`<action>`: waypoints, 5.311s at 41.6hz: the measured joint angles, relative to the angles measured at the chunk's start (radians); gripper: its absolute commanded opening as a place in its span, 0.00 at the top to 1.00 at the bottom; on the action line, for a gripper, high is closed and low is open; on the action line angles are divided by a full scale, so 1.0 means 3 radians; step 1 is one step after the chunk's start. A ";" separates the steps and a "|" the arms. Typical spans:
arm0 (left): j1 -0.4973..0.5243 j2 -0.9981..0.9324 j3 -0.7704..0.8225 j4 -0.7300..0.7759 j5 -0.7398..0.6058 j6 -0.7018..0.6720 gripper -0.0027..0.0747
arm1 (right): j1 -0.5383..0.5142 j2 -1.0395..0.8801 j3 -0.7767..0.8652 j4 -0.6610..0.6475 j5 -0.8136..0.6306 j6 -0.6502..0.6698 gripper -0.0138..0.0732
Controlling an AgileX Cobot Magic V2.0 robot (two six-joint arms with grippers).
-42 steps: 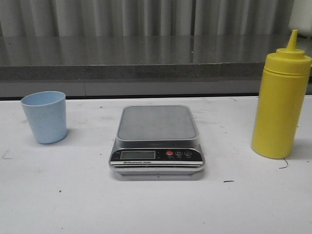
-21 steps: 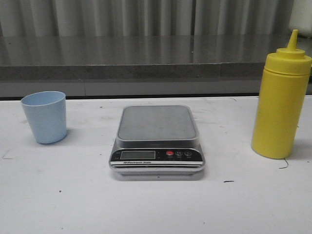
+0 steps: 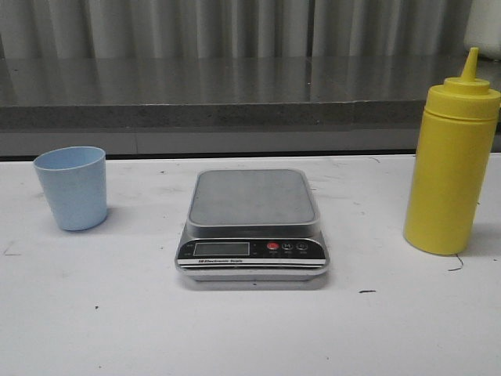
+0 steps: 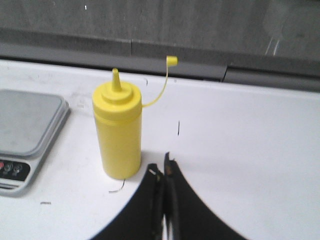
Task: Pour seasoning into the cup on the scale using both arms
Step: 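Move the left gripper down toward the light blue cup, then grasp the light blue cup with the left gripper and lift it, then carry the cup over the scale and lower it onto the platform, then open the left gripper and raise it away from the cup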
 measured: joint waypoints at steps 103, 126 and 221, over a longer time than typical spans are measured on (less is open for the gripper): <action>-0.0517 0.5043 -0.2575 0.0286 0.0857 0.0000 0.65 | 0.0000 0.0609 0.0000 -0.0031 0.0202 -0.0006 0.38; -0.0533 0.5000 -0.2595 0.0193 0.0851 0.0003 0.99 | 0.0000 0.0609 0.0000 -0.0031 0.0202 -0.0006 0.38; -0.1781 0.5424 -0.3958 -0.0136 0.1486 -0.0156 0.47 | 0.0000 0.0609 0.0000 -0.0031 0.0202 -0.0006 0.38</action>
